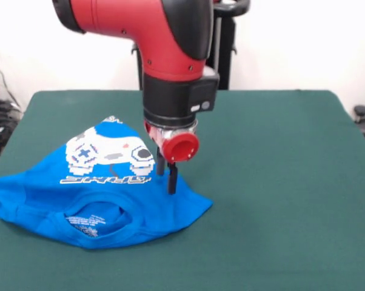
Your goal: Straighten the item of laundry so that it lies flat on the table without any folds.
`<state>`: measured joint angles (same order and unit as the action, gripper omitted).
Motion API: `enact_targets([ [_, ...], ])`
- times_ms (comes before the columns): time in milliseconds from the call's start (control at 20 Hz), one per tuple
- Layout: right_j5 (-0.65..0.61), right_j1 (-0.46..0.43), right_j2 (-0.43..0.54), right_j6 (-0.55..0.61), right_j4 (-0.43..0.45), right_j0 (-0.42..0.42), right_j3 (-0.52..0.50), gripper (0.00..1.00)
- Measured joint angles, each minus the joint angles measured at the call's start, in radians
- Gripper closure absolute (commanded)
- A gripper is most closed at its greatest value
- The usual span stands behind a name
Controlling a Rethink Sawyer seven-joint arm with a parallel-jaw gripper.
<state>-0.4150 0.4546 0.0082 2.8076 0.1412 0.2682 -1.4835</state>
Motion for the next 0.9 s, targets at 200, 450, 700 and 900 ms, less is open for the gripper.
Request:
enact_targets([
  [200,0.014,-0.029,0.013,0.000,-0.029,0.024,-0.012,0.00],
  [450,0.014,-0.038,0.043,0.000,-0.077,0.070,-0.041,0.00],
  [700,0.014,-0.038,0.058,0.000,-0.097,0.091,-0.050,0.00],
  [900,0.014,-0.036,0.063,0.000,-0.115,0.093,-0.055,0.00],
])
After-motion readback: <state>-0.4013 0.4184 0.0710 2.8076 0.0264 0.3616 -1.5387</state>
